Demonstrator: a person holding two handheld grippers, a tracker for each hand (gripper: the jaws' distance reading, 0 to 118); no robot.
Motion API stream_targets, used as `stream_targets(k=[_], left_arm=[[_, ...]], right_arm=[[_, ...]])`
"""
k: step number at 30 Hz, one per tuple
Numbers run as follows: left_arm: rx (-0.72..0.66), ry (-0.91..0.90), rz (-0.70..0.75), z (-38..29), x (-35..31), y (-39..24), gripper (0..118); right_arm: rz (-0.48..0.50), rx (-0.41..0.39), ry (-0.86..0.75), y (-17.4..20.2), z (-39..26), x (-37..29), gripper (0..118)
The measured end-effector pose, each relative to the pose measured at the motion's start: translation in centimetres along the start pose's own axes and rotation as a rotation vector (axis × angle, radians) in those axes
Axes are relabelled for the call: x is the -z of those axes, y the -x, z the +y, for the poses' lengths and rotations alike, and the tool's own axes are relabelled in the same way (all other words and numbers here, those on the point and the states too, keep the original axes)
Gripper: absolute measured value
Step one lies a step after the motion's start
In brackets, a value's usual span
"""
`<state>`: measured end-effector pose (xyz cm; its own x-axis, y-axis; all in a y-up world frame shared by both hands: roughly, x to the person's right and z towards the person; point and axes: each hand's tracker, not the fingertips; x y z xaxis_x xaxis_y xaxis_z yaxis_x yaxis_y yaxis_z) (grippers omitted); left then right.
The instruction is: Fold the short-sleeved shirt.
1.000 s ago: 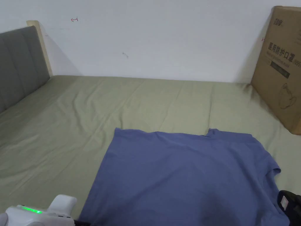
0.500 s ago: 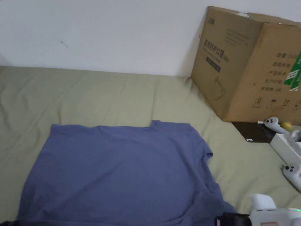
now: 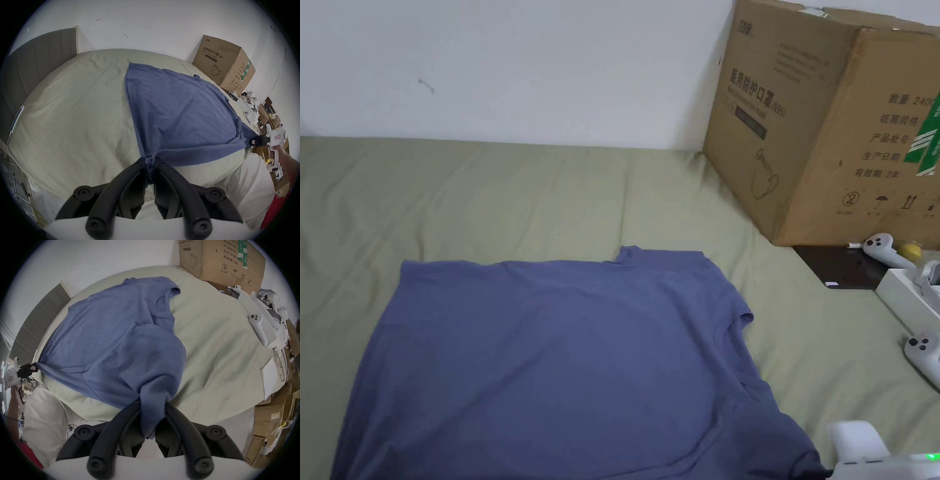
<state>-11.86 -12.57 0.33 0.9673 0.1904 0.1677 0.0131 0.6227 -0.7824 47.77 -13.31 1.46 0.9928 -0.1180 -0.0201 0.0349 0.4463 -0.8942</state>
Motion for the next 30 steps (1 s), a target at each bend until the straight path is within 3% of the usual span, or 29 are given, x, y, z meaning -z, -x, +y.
stream_targets(k=[7,13,19,23,26,27,28,30], left_arm=[[-0.091,-0.063,-0.04,1.5,-0.9,0.8,12],[-0.134,-0.132,-0.072,7.6,0.2,1.7,12],[-0.18,-0.132,-0.013,15.1,7.3,3.2,12],[-0.234,-0.087,0.003,17.7,12.9,4.5,12],[-0.238,-0.068,0.028,18.3,15.8,4.9,13],[-0.243,-0.071,0.033,18.0,16.2,4.9,21],[-0.253,-0.084,0.045,17.8,16.5,5.0,46],[-0.269,-0.096,0.03,17.4,16.9,5.4,117]], right_arm=[[0.101,0.141,-0.18,-0.5,1.3,-3.5,11],[0.109,0.142,-0.249,-0.2,7.7,-4.3,11],[0.127,0.22,-0.205,-0.4,18.1,2.3,11],[0.085,0.299,-0.113,-0.5,22.3,8.6,12],[0.01,0.255,-0.118,0.4,23.4,11.9,19],[-0.029,0.25,-0.151,0.7,23.3,12.3,35],[-0.053,0.239,-0.178,1.0,23.3,12.8,58],[-0.048,0.237,-0.222,0.5,22.9,13.6,111]])
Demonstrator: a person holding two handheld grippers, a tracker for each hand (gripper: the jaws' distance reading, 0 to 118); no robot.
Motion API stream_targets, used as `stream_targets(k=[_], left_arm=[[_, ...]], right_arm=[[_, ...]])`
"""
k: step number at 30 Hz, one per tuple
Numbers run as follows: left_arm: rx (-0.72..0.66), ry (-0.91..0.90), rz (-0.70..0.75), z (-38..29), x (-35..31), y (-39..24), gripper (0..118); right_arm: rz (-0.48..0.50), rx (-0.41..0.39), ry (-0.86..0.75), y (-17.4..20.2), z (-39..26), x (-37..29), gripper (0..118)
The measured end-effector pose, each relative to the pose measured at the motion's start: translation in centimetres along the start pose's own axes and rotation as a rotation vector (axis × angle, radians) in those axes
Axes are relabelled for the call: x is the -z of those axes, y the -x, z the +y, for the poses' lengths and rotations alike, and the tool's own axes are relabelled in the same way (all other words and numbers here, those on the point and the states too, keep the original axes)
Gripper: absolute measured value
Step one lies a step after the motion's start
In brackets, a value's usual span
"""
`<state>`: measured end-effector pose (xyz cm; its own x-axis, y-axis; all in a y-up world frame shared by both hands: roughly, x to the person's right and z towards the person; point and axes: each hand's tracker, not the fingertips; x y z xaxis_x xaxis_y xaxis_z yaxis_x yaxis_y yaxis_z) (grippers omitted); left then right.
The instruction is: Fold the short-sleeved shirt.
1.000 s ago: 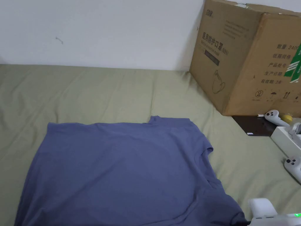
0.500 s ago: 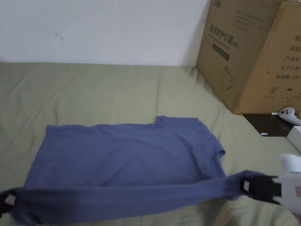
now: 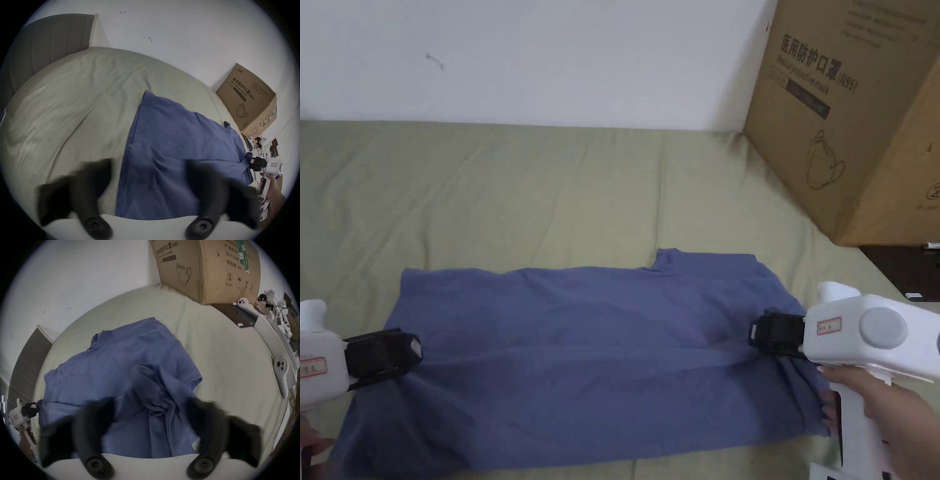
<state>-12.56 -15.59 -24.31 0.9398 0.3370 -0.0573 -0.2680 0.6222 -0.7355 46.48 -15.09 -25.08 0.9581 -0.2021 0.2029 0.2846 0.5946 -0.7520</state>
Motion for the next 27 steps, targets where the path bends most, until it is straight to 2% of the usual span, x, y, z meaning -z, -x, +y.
stream_targets(k=[1,2,4,9,11,12,13,14,15,16,17,18,19,20,21,23,24,27], left_arm=[[-0.004,-0.016,-0.003,-0.4,-0.4,0.1,118],[0.008,-0.084,-0.006,-1.0,-1.1,-0.2,118],[0.035,-0.108,-0.009,-1.6,-2.4,-0.7,118],[0.203,-0.214,-0.059,-3.3,-9.8,-3.1,118],[0.264,-0.296,-0.105,-5.6,-13.8,-4.4,118],[0.289,-0.341,-0.11,-6.7,-15.5,-4.9,118],[0.311,-0.38,-0.122,-8.0,-17.1,-5.4,116],[0.316,-0.399,-0.127,-9.2,-18.6,-5.7,107],[0.349,-0.401,-0.105,-9.9,-19.7,-5.9,81],[0.338,-0.395,-0.123,-10.6,-20.6,-5.9,43],[0.312,-0.384,-0.13,-11.1,-20.9,-5.8,1],[0.286,-0.375,-0.112,-11.3,-20.9,-5.8,1],[0.199,-0.363,-0.079,-11.5,-20.8,-5.5,1],[0.206,-0.33,-0.096,-10.7,-20.4,-4.9,1],[0.196,-0.322,-0.095,-10.3,-20.2,-4.4,1],[0.199,-0.273,0.05,-8.3,-18.9,-3.5,1],[0.205,-0.202,0.08,-6.8,-17.5,-2.8,1],[0.134,0.061,0.028,-4.0,-12.7,0.1,1]], right_arm=[[0.016,0.003,-0.031,0.0,-0.4,-0.3,118],[0.031,-0.004,-0.08,0.0,-0.8,-1.1,118],[0.059,-0.022,-0.096,0.2,-1.7,-2.8,118],[0.124,-0.155,-0.22,1.7,-5.1,-10.6,118],[0.186,-0.174,-0.327,2.1,-7.3,-14.4,117],[0.217,-0.179,-0.374,2.3,-8.3,-16.2,113],[0.263,-0.183,-0.413,2.4,-9.4,-17.9,101],[0.289,-0.18,-0.458,2.5,-10.5,-19.6,74],[0.3,-0.169,-0.492,2.7,-11.4,-20.7,19],[0.284,-0.173,-0.498,3.4,-12.1,-21.9,4],[0.223,-0.183,-0.5,3.8,-12.6,-22.6,4],[0.24,-0.173,-0.502,3.7,-13.1,-23.1,4],[0.281,-0.16,-0.495,3.4,-13.2,-23.5,4],[0.341,-0.146,-0.479,3.4,-13.1,-23.5,4],[0.33,-0.148,-0.482,3.3,-13.3,-23.6,4],[0.29,-0.18,-0.479,3.4,-13.4,-23.6,4],[0.278,-0.199,-0.467,3.7,-13.3,-23.6,4],[0.289,-0.196,-0.425,3.7,-13.4,-23.1,4]])
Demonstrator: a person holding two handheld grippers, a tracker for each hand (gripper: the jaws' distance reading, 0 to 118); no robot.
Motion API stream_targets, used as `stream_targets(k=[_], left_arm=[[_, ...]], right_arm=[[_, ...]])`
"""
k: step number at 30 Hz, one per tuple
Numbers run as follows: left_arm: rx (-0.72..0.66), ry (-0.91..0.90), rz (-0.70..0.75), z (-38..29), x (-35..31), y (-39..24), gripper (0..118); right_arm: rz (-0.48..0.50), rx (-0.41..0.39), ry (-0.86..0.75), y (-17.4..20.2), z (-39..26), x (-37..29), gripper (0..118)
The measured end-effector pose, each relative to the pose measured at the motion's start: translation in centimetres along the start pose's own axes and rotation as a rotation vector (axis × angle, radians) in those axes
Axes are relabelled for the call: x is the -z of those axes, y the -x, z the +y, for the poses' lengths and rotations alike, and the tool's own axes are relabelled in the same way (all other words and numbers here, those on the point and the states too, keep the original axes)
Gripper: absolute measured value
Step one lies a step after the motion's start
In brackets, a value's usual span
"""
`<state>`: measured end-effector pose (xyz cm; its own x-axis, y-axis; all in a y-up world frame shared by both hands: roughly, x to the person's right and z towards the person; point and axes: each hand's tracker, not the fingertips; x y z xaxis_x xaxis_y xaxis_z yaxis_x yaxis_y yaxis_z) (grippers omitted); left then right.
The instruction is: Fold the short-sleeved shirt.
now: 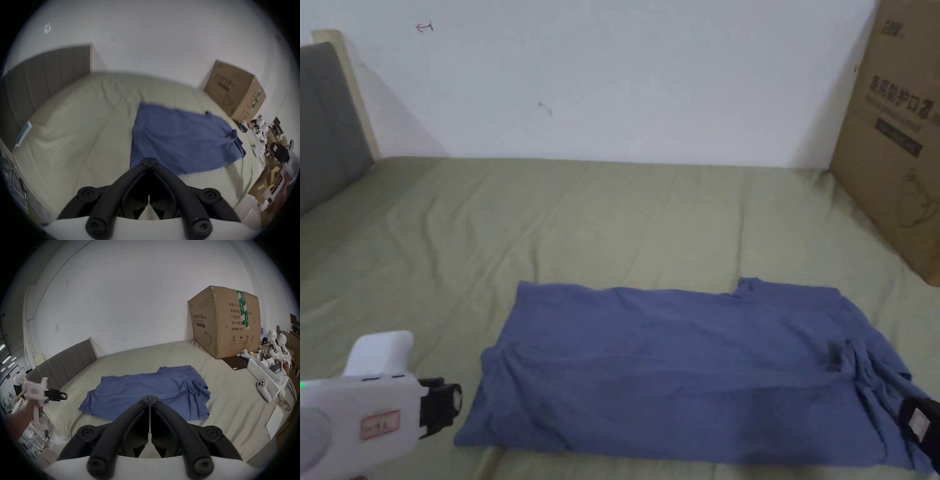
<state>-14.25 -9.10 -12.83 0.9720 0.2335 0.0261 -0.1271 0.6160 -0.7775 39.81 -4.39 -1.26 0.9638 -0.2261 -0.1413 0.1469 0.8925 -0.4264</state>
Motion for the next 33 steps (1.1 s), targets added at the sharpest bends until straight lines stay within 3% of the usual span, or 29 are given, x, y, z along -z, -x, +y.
stream_targets(k=[1,2,3,4,5,10,13,14,15,17,19,21,23,26,31,32,33], left_arm=[[-0.041,0.06,-0.021,0.5,1.8,0.9,1],[-0.066,0.085,-0.014,0.2,2.5,0.6,11],[-0.09,0.072,-0.005,0.1,3.6,0.9,69],[-0.08,0.105,0.031,0.0,5.2,1.1,117],[-0.113,0.081,0.039,-0.3,5.7,1.0,118],[-0.018,0.241,0.185,-0.8,11.4,2.1,118],[0.091,0.218,0.234,-0.6,11.5,-0.7,118],[0.104,0.188,0.191,-0.2,11.0,-1.0,118],[0.11,0.162,0.135,-0.1,10.5,-1.7,110],[0.096,0.169,0.032,-0.6,10.0,-3.7,80],[0.191,0.189,0.098,-0.3,10.2,-4.3,57],[0.172,0.227,0.025,-0.5,10.4,-4.1,18],[0.065,0.193,-0.036,0.0,10.2,-2.7,16],[0.049,0.146,-0.026,1.0,9.4,-0.7,15],[0.073,0.115,0.003,1.5,7.9,0.2,15],[0.053,0.115,-0.005,1.5,7.8,0.3,15],[0.046,0.11,-0.002,1.5,7.8,0.2,15]], right_arm=[[0.013,0.015,0.024,-0.2,-0.2,0.3,4],[0.021,0.027,0.038,-0.3,-0.5,0.6,4],[0.021,0.032,0.04,-0.3,-0.6,0.7,4],[0.021,0.036,0.046,-0.3,-0.8,0.9,4],[0.023,0.04,0.055,-0.3,-1.0,1.0,4],[0.027,0.025,0.102,-0.2,-1.6,2.1,4],[0.014,0.001,0.13,0.1,-1.9,2.9,4],[0.016,0.002,0.133,0.1,-2.0,3.2,4],[0.02,0.004,0.136,0.2,-2.0,3.4,4],[0.026,0.01,0.139,0.4,-2.1,3.7,4],[0.028,0.016,0.137,0.6,-2.0,3.9,4],[0.031,0.034,0.135,0.5,-1.9,3.8,4],[0.042,0.064,0.129,0.0,-1.6,3.5,4],[0.05,0.128,0.117,-2.4,-0.4,3.3,4],[-0.05,0.33,0.344,-11.4,2.3,8.7,4],[-0.019,0.381,0.407,-13.1,2.3,10.1,8],[-0.009,0.404,0.459,-14.6,2.1,11.3,36]])
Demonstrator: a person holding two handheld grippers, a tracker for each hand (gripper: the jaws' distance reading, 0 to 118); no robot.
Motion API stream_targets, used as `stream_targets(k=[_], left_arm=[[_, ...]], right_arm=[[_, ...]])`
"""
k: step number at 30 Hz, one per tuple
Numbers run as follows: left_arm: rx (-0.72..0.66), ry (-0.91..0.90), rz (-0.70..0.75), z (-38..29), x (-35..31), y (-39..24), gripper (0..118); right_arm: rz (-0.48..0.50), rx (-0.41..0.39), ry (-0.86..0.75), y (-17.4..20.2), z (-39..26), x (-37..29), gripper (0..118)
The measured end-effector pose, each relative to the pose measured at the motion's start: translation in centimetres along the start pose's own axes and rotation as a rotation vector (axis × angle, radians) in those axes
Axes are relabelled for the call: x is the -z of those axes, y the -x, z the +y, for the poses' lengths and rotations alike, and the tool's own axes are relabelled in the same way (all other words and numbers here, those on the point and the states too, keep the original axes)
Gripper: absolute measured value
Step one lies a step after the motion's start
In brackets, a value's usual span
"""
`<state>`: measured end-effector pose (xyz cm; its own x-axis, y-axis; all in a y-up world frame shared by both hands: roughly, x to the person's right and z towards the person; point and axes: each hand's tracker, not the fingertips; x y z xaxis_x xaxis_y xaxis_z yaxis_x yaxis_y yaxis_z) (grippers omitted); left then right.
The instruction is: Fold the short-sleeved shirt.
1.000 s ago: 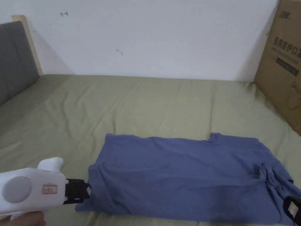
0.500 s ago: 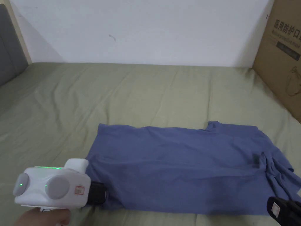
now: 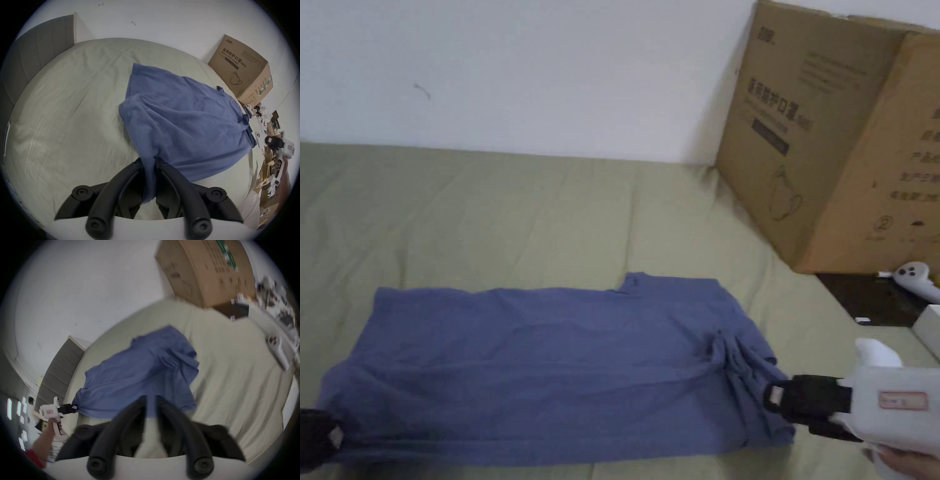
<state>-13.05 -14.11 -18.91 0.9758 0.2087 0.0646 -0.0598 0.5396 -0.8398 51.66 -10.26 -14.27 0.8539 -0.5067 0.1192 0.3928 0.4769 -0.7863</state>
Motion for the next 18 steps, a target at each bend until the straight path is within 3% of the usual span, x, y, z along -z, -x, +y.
stream_targets(k=[2,5,8,9,10,11,13,14,16,18], left_arm=[[-0.001,-0.003,0.007,-0.1,-0.1,-0.7,15],[0.016,0.017,0.019,-0.6,0.1,-1.8,15],[0.01,0.031,0.015,-1.3,0.3,-2.0,15],[-0.005,0.03,0.008,-1.3,0.4,-1.6,15],[-0.025,0.033,0.001,-1.3,0.4,-1.4,15],[-0.04,0.042,-0.008,-1.3,0.6,-1.3,15],[-0.049,0.045,-0.009,-1.2,0.6,-1.1,15],[-0.044,0.044,-0.005,-1.2,0.6,-1.2,15],[-0.022,0.046,0.005,-1.2,0.4,-1.8,15],[-0.01,0.044,0.015,-0.9,0.2,-1.8,15]], right_arm=[[-0.088,-0.004,0.126,-1.1,1.1,2.6,116],[-0.125,-0.015,0.081,-1.4,1.6,3.8,115],[-0.213,0.034,0.129,-2.5,2.3,5.7,114],[-0.227,0.054,0.122,-2.9,2.4,6.1,108],[-0.235,0.068,0.131,-3.0,2.5,6.3,93],[-0.253,0.069,0.122,-2.8,2.5,6.3,72],[-0.334,-0.005,0.075,-2.6,2.4,6.7,32],[-0.311,-0.051,0.06,-2.2,2.2,6.2,12],[-0.243,-0.094,0.038,-1.6,1.9,5.8,7],[-0.299,-0.153,0.038,-0.7,1.7,5.1,6]])
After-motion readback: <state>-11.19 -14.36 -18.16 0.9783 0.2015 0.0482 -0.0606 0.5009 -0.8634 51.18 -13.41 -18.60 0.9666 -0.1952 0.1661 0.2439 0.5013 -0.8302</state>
